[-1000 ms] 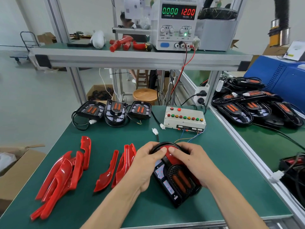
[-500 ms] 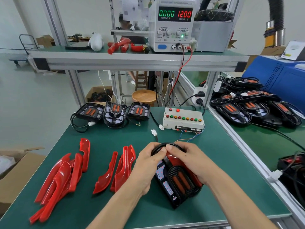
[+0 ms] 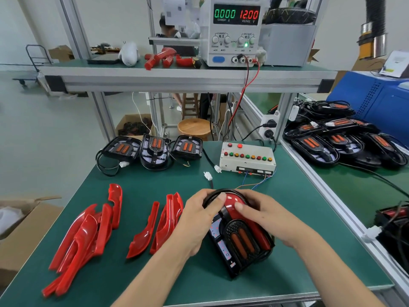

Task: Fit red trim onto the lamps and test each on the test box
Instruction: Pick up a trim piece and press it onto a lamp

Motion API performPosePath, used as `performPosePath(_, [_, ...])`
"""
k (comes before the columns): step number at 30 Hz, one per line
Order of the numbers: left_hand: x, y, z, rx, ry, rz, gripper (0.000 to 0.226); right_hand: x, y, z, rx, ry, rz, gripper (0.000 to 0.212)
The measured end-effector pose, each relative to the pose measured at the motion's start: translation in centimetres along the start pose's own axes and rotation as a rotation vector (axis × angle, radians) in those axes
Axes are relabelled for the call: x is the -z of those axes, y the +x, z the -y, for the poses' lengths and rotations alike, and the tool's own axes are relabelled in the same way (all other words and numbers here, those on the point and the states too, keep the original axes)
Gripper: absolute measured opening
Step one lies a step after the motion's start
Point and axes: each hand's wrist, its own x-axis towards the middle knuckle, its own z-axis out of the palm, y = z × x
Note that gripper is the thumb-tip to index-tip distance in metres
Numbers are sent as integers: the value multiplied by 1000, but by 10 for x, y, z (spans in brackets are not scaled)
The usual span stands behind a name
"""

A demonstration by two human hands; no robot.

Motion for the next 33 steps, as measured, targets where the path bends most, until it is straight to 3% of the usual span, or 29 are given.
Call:
performPosePath(2, [3,0,2,-1,11,0,36,11,-11,-11,-13,7,78,38])
performPosePath(5, [4,2,5,30,3,-39,27,19,-29,-32,4,78,113,37])
performPosePath(9, [4,3,2,110,-88,-59,25,20,-48,-50,4,103,59,43])
performPosePath(12, [5,3,0,174,-147,-52,26,17,-55,-56,-44,68,20,30])
performPosePath(22, [-1,10,8,236,-108,-94,24,10,-59,-60,-8,-24,-26,27])
performPosePath(25, [-4,11,7,194,57,-123,22,10,-58,-61,-44,8,-87,27])
performPosePath(29, [4,-1,3,30,356,-117,43,9,-59,-58,-105,57,-131,22])
performPosePath(33, [42,-10,-8,-184,622,-335,14,7,-61,-52,-157,-21,-146,20])
